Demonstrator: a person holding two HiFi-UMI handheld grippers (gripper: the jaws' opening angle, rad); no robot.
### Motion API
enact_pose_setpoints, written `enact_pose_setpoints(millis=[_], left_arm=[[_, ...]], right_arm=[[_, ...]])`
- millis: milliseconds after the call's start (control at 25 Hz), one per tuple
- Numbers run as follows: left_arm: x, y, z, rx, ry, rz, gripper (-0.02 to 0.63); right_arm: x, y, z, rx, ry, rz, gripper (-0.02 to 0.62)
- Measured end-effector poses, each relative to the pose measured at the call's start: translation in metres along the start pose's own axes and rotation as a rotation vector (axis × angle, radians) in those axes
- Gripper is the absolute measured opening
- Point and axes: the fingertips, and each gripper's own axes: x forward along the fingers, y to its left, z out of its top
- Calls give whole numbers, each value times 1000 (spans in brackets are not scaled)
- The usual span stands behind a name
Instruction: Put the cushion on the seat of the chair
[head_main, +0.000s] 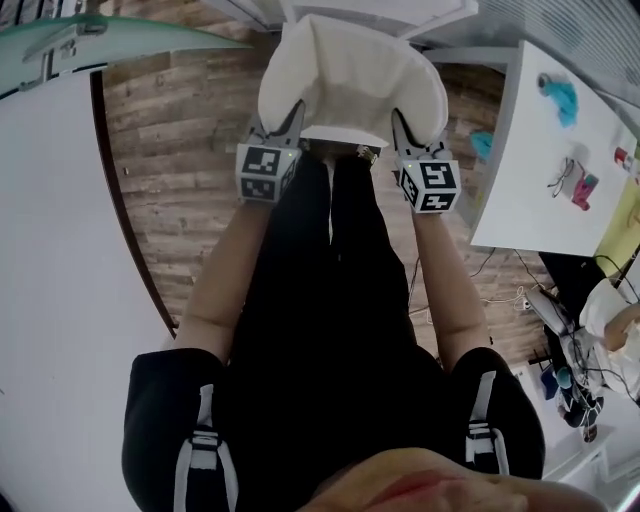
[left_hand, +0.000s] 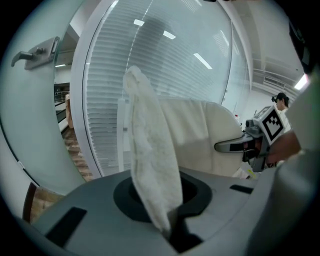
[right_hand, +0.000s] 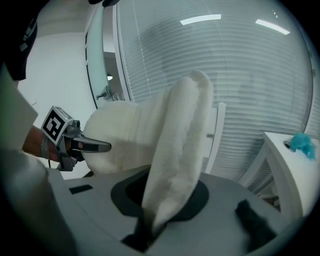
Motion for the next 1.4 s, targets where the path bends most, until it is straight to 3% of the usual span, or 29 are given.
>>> enact_pose_setpoints(millis=[520, 840, 1400], left_arm=[[104, 23, -127, -91, 157, -4, 52], [152, 37, -185, -114, 260, 8, 54], [217, 70, -228, -143, 387, -40, 69]], right_arm=[[103, -37, -134, 59, 145, 44, 52], [152, -53, -194, 108, 229, 77, 54], [217, -81, -248, 190, 378, 119, 72]])
